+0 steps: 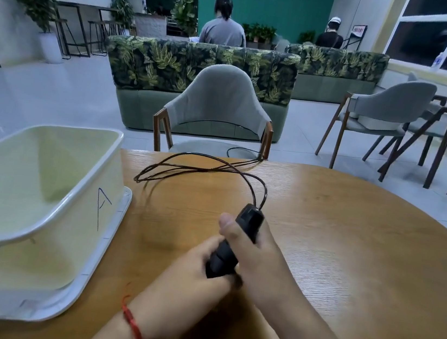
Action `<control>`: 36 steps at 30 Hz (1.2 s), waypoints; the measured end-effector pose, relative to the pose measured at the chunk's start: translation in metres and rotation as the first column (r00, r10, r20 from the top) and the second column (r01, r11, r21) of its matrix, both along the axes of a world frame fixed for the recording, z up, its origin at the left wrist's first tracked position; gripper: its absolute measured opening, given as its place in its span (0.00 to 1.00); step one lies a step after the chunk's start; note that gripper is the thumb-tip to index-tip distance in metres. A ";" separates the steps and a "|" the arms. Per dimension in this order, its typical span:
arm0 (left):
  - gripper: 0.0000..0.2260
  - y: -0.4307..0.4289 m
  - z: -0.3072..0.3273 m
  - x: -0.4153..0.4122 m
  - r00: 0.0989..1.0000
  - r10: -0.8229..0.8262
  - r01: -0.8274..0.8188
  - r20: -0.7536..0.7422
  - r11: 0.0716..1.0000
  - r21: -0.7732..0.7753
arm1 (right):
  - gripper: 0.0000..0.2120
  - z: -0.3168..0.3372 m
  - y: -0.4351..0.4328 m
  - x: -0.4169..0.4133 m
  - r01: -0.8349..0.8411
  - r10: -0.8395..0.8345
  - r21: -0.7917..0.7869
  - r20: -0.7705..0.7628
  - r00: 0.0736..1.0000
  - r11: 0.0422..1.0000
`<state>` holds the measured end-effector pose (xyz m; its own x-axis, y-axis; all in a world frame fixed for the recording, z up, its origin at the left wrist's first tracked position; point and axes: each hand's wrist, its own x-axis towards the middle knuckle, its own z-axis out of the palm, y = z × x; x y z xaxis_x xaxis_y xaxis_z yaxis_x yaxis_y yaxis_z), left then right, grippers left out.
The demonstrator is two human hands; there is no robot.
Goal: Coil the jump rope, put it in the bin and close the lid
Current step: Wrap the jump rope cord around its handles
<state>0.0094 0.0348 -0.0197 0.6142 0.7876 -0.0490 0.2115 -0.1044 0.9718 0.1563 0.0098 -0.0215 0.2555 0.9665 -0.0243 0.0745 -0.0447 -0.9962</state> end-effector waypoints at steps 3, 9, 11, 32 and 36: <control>0.20 0.004 0.002 -0.005 0.996 0.073 -0.072 -0.054 0.997 0.019 | 0.38 0.005 -0.005 -0.002 -0.009 0.010 -0.006 0.208 0.978 1.000; 0.08 0.015 0.008 -0.031 0.927 0.124 -0.010 -0.354 0.952 0.306 | 0.21 0.014 -0.003 0.023 -0.023 -0.301 0.452 0.630 0.716 0.892; 0.08 0.017 0.013 -0.039 0.922 0.045 0.081 -0.385 0.949 0.306 | 0.22 0.010 -0.003 0.025 -0.229 -0.153 0.426 0.693 0.704 0.875; 0.16 0.012 0.015 -0.026 0.758 0.426 -0.190 0.493 0.868 -0.458 | 0.17 -0.015 0.000 0.002 -0.312 0.213 0.000 0.728 0.651 0.950; 0.12 0.014 0.016 -0.023 0.718 0.468 -0.202 0.515 0.848 -0.490 | 0.19 -0.013 -0.003 0.002 -0.358 0.286 -0.048 0.704 0.650 0.932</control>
